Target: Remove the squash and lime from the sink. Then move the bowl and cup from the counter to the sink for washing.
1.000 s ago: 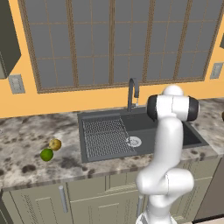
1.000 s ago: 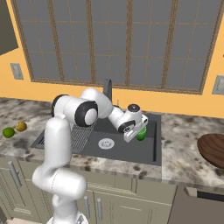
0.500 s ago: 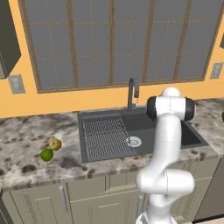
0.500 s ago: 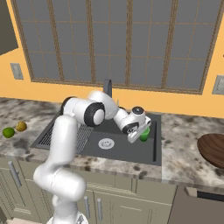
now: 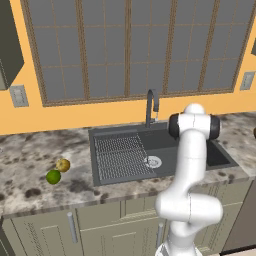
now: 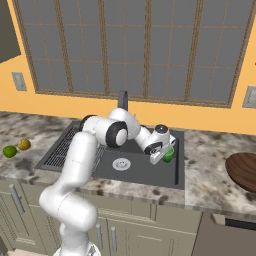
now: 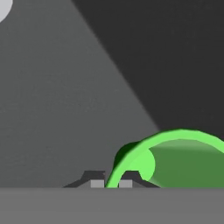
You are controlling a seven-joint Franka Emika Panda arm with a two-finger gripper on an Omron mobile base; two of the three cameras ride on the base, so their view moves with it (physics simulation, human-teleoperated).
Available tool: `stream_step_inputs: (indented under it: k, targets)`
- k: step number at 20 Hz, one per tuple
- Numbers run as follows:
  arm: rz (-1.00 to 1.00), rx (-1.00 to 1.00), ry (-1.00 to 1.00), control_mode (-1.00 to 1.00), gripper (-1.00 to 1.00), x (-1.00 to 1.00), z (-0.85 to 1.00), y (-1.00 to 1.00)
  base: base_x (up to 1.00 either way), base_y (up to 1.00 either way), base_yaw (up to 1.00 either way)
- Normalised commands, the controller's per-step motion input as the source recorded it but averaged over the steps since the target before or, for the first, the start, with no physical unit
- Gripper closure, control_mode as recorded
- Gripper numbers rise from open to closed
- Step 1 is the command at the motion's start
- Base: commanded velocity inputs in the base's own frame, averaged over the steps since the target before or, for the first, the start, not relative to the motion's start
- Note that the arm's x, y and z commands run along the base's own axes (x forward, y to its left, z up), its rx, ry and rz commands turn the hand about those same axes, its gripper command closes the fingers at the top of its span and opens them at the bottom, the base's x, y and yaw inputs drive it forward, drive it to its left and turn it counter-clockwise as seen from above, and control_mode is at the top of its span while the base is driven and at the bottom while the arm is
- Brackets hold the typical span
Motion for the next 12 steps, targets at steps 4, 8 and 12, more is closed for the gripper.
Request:
stream_step_inputs:
  k: [4,8,12]
  targets:
    - [0.01,0.0,0.0,-1.0,1.0,0.29,-0.24,-0.02,0.0,0.0,0.0]
    - [0.02,0.0,0.03,-1.0,1.0,0.26,-0.26,0.0,0.0,0.0,0.0]
    - [0.03,0.0,0.03,-1.0,1.0,0.23,-0.26,-0.01,0.0,0.0,0.0]
